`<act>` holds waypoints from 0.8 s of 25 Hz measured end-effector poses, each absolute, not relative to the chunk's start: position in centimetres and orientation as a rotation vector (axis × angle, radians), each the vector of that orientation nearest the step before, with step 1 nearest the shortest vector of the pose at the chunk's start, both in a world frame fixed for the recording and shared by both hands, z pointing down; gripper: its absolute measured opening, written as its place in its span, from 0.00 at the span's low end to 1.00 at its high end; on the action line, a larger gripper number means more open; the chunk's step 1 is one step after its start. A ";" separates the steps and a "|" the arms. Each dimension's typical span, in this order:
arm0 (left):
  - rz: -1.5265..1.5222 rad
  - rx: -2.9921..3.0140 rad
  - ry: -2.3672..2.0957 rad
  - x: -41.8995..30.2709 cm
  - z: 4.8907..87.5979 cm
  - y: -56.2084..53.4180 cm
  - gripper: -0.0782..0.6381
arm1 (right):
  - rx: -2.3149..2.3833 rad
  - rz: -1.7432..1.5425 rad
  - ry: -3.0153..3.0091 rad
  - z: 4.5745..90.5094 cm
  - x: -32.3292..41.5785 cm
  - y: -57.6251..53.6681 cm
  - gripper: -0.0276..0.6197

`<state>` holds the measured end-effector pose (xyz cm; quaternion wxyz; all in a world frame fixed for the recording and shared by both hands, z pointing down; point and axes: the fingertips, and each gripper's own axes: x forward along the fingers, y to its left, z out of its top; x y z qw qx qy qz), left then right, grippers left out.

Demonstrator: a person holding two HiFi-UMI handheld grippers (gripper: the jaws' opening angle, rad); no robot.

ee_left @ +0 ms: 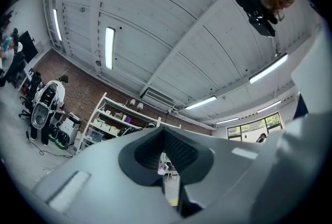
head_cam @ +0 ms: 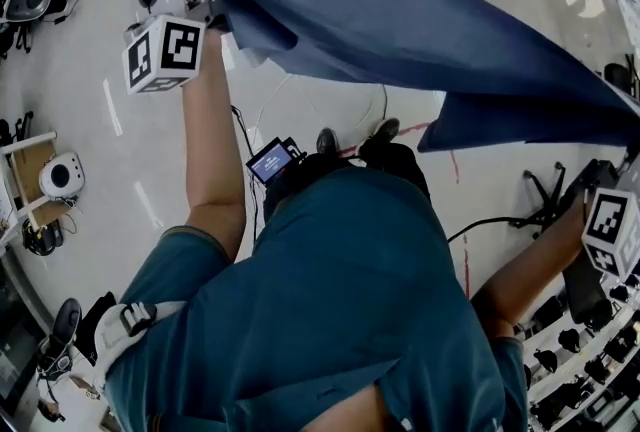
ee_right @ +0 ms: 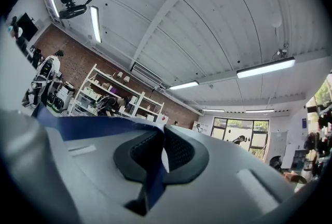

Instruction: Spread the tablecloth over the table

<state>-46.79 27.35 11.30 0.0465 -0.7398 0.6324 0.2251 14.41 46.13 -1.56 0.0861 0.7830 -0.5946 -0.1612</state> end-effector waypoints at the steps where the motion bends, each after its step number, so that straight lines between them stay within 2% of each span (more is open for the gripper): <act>1: 0.683 -2.255 1.935 -46.6 11.3 26.9 0.11 | 2.329 -0.478 -1.778 -1.5 14.6 45.5 0.06; 20: 0.577 -2.093 2.041 -37.2 9.6 21.5 0.11 | 2.311 -0.406 -1.942 1.1 28.0 34.4 0.06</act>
